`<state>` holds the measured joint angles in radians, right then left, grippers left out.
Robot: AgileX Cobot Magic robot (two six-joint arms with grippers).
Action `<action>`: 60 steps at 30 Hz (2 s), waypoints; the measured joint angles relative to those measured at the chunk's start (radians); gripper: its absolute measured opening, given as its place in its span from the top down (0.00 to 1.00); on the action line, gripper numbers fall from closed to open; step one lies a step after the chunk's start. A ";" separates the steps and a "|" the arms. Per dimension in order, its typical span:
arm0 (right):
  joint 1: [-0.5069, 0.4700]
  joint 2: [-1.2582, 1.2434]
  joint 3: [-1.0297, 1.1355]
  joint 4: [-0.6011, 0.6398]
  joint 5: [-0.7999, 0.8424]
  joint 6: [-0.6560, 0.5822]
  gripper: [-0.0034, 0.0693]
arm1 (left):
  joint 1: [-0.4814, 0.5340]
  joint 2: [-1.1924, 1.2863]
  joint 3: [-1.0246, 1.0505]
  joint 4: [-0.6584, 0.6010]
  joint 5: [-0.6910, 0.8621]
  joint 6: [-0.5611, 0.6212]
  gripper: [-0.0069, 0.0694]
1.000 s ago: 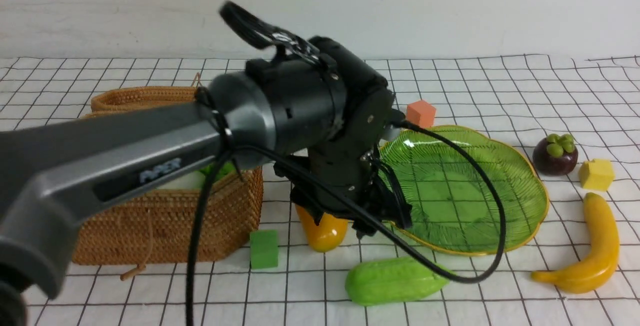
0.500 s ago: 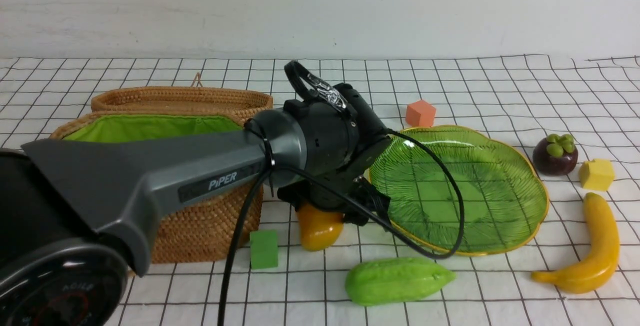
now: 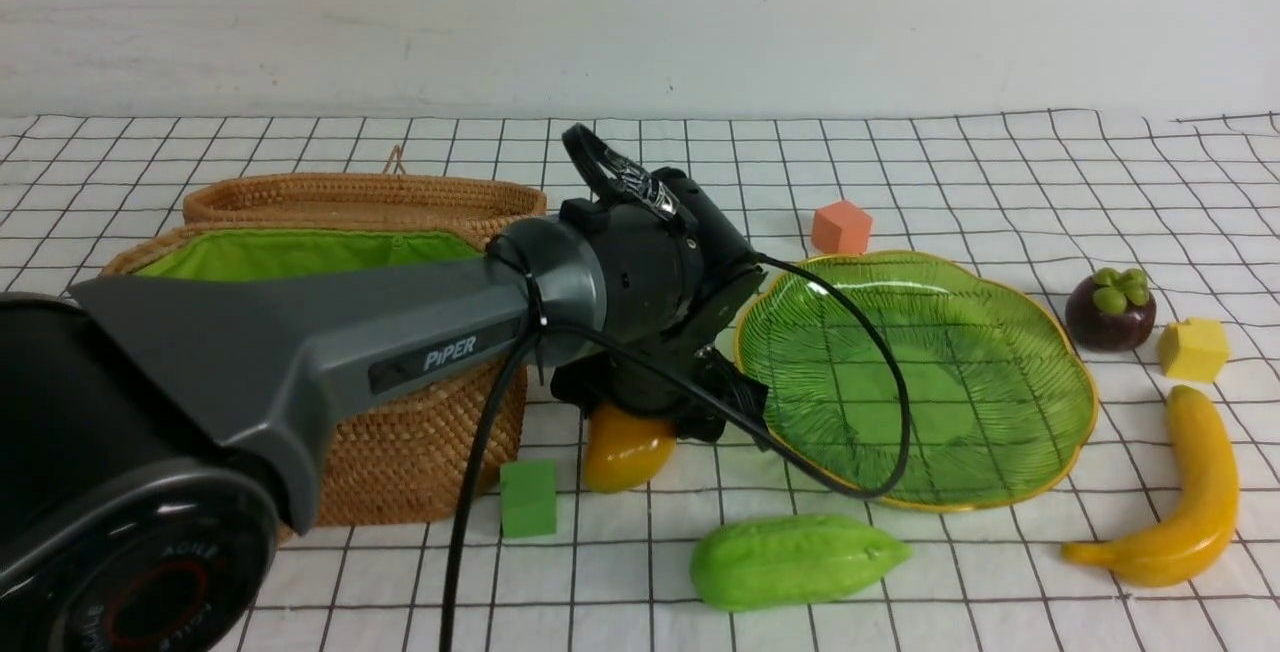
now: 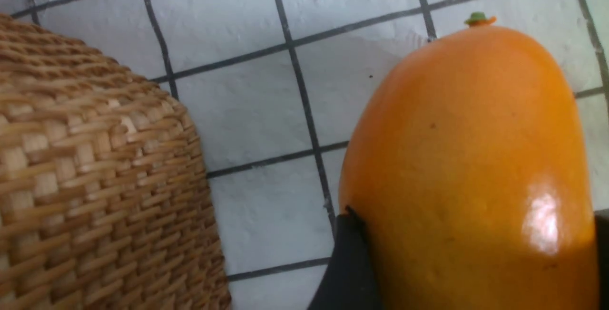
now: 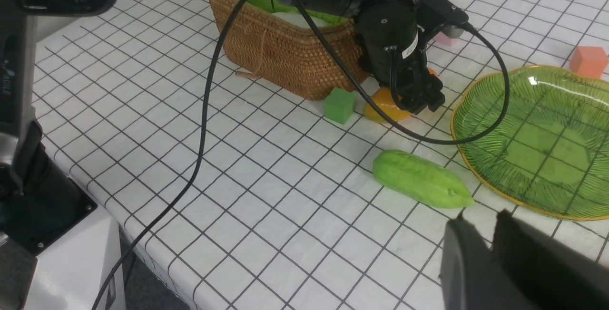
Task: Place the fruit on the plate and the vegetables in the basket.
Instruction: Grab the mango with your left arm and place it on the right plate, then take a chayote with your left arm and place it on the basket on the left.
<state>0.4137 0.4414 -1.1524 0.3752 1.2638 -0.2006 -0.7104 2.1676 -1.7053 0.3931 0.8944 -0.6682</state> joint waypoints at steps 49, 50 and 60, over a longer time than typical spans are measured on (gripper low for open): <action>0.000 -0.009 0.000 -0.352 0.001 0.285 0.77 | -0.123 -0.201 -0.242 -0.286 0.101 0.628 0.32; 0.000 -0.009 0.000 -0.352 0.001 0.281 0.77 | -0.123 -0.221 -0.242 -0.286 0.152 0.662 0.40; 0.000 -0.009 0.000 -0.314 0.001 0.235 0.77 | -0.124 -0.222 0.016 -0.430 0.301 1.165 0.79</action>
<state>0.4137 0.4324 -1.1524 0.0607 1.2649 0.0347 -0.8344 1.9453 -1.6892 -0.0369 1.1958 0.4972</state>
